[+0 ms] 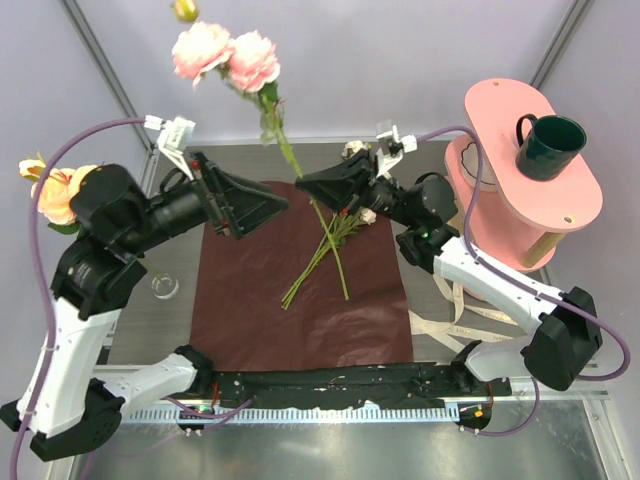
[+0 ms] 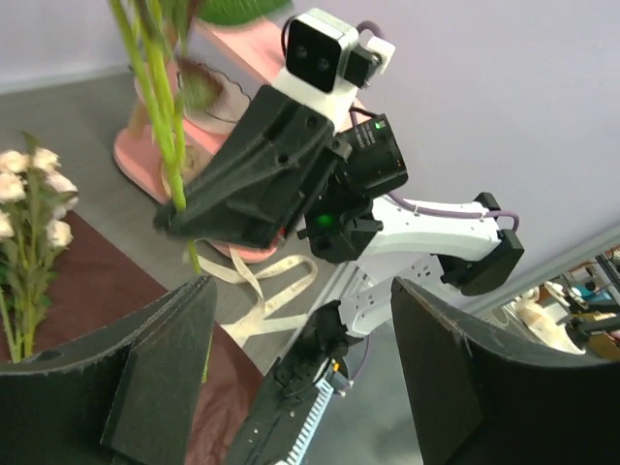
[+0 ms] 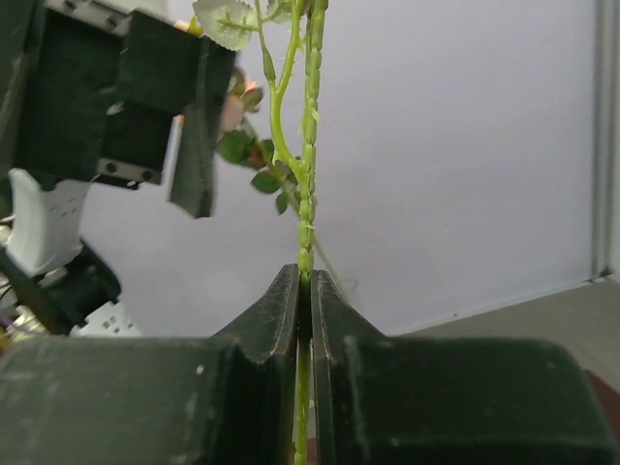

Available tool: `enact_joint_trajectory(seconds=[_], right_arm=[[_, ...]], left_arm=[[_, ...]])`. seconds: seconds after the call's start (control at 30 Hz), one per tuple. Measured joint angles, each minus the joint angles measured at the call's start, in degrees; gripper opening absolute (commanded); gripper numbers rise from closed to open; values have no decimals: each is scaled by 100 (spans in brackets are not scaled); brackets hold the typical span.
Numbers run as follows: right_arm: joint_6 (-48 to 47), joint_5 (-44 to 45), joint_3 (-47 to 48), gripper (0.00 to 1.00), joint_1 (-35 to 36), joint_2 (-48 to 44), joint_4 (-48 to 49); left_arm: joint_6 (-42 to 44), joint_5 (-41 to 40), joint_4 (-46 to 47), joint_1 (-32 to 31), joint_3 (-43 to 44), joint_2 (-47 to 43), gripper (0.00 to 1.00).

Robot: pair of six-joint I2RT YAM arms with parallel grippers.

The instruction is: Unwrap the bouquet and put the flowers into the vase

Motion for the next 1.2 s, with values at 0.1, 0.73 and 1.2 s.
enact_joint_trajectory(seconds=[0.1, 0.73, 1.2], right_arm=[[-33, -133, -153, 1, 356, -63, -92], [-866, 297, -188, 1, 1340, -546, -726], [-1150, 1123, -293, 79, 1543, -798, -1521]], left_arm=[[-243, 179, 260, 0, -210, 122, 66], [-511, 275, 409, -26, -385, 87, 30], [549, -70, -1211, -7, 2527, 647, 0]])
